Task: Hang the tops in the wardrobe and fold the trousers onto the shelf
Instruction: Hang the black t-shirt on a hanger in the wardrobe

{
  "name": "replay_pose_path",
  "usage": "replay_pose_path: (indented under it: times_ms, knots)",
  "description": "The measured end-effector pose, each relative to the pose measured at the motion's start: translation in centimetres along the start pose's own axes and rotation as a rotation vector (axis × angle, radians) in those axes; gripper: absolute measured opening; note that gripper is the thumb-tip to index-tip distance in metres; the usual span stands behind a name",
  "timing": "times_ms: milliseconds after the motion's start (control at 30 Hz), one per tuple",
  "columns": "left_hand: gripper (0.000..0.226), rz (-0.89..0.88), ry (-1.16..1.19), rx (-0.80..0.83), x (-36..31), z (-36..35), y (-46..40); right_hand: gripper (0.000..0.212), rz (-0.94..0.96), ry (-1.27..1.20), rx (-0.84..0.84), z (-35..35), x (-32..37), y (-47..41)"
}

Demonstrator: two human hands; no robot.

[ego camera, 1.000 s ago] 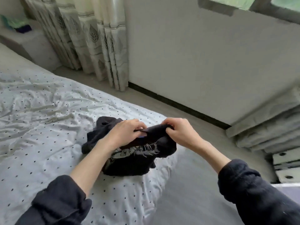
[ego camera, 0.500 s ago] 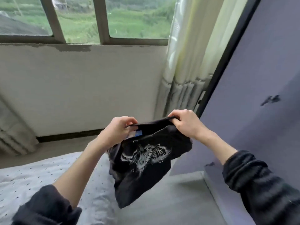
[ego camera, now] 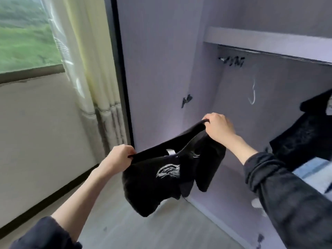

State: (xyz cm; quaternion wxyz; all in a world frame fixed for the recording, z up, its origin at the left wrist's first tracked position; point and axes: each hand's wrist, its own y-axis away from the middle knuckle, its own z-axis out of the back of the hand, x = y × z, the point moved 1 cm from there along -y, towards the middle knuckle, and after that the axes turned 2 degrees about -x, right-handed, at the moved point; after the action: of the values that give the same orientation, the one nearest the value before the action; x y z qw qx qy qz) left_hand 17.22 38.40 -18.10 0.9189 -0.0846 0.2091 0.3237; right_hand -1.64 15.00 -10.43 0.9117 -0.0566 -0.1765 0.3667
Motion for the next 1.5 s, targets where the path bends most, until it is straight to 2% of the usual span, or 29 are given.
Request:
replay_pose_path:
  times_ms: [67, 167, 267, 367, 433, 533, 600, 667, 733, 800, 900, 1000, 1067, 1133, 1200, 1267, 1400, 1500]
  knots:
    - [0.023, -0.023, 0.051, 0.005, -2.7, -0.1, -2.3, 0.031, -0.086, 0.058, -0.034, 0.8, -3.0, -0.4]
    - [0.022, 0.000, 0.260, -0.011, -5.9, 0.1, -5.2, 0.036, -0.154, 0.240, -0.056, 1.5, -6.9, -0.3]
    - [0.019, 0.061, 0.472, -0.021, -9.2, -0.5, -8.5, 0.039, -0.259, 0.378, 0.021, 2.1, -11.2, -0.2]
    - [0.018, 0.086, 0.557, -0.007, -12.3, -1.9, -11.7, 0.032, -0.453, 0.357, 0.128, 2.5, -14.9, -0.8]
    - [0.017, 0.083, 0.529, -0.012, -14.1, -3.5, -14.1, 0.028, -0.584, 0.259, 0.149, 2.8, -17.6, -1.8]
    - [0.017, 0.095, 0.444, 0.020, -15.5, -5.9, -17.6, 0.018, -0.719, -0.016, 0.129, 2.7, -20.9, -3.8]
    - [0.021, 0.118, 0.413, 0.110, -16.5, -7.5, -20.2, 0.015, -0.786, -0.211, 0.118, 2.4, -23.0, -5.7]
    - [0.020, 0.093, 0.284, 0.278, -17.6, -8.9, -22.2, 0.013, -0.849, -0.486, 0.148, 2.2, -24.0, -7.0]
    - [0.021, 0.007, 0.055, 0.529, -19.3, -9.7, -22.3, 0.016, -0.836, -0.635, 0.215, 1.8, -24.5, -8.2]
    - [0.025, -0.099, -0.068, 0.680, -20.7, -10.3, -22.0, 0.023, -0.753, -0.662, 0.282, 1.2, -24.3, -9.3]
    - [0.024, -0.148, 0.085, 0.765, -22.9, -11.5, -22.1, 0.025, -0.580, -0.653, 0.343, 0.4, -22.9, -10.9]
    - [0.024, -0.292, 0.322, 0.656, -26.6, -13.1, -22.6, 0.007, -0.424, -0.606, 0.354, 0.4, -20.9, -12.1]
    - [0.012, -0.327, 0.483, 0.545, -29.0, -13.8, -22.6, 0.012, -0.337, -0.543, 0.314, 0.8, -20.0, -13.0]
    - [0.016, -0.371, 0.459, 0.383, -30.3, -14.1, -23.2, 0.018, -0.299, -0.435, 0.238, 1.4, -20.1, -13.7]
    - [0.021, -0.393, 0.421, 0.290, -31.1, -13.6, -24.0, 0.018, -0.311, -0.278, 0.146, 2.0, -21.0, -14.3]
    - [0.018, -0.377, 0.459, 0.318, -31.4, -12.7, -24.8, 0.016, -0.351, -0.180, 0.123, 1.9, -22.1, -14.4]
    - [0.025, -0.324, 0.626, 0.517, -32.1, -11.6, -25.6, 0.013, -0.376, -0.042, 0.108, 1.0, -22.5, -14.2]
    - [0.028, -0.255, 0.704, 0.522, -31.9, -11.2, -26.1, 0.016, -0.344, 0.030, 0.008, 1.1, -21.9, -14.5]
